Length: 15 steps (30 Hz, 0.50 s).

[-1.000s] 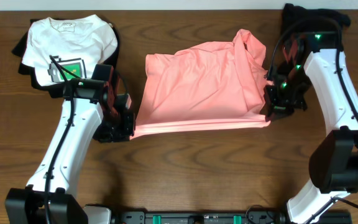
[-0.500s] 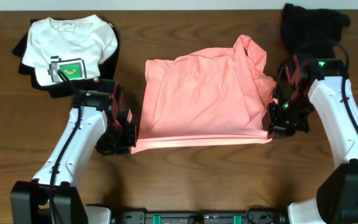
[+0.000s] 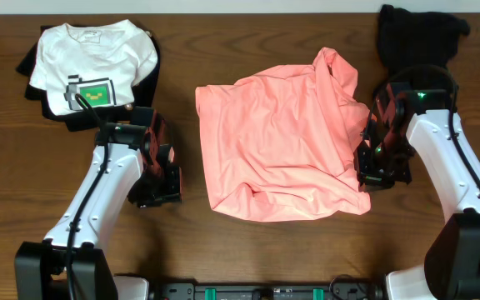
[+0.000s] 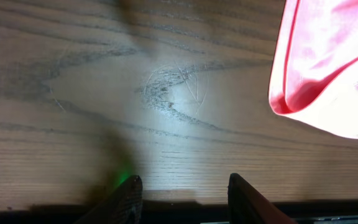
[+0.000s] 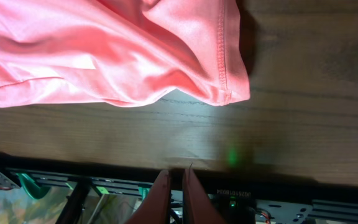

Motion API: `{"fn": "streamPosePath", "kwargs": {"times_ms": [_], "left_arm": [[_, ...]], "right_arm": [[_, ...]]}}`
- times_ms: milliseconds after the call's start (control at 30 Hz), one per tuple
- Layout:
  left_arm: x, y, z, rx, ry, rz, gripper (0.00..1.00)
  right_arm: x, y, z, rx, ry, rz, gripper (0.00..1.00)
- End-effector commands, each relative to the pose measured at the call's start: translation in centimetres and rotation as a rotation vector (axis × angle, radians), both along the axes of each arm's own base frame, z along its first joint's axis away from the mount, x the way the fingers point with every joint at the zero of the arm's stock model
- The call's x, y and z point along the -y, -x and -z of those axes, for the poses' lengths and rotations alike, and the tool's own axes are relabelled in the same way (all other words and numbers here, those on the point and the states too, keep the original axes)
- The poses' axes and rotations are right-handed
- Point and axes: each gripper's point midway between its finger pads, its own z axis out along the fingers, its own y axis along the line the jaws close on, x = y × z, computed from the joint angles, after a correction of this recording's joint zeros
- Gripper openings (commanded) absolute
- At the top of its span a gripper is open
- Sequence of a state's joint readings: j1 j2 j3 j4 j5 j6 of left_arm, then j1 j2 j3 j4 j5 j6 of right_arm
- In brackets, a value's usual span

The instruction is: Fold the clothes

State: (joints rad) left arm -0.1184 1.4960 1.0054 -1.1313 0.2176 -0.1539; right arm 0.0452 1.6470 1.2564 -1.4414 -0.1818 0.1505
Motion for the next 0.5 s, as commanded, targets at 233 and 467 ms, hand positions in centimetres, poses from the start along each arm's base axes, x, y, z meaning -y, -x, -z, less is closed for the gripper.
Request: {"fn": "streamPosePath", "kwargs": {"times_ms": [233, 467], "left_arm": [[0.8, -3.5, -0.1, 0.150, 0.047, -0.033, 0.45], [3.5, -5.8, -0.7, 0.266, 0.154, 0.072, 0.46]], "right_arm": [[-2.4, -2.3, -0.3, 0.139, -0.164, -0.099, 0.38], [-7.9, -5.9, -1.8, 0.394, -0.430, -0.353, 0.79]]}}
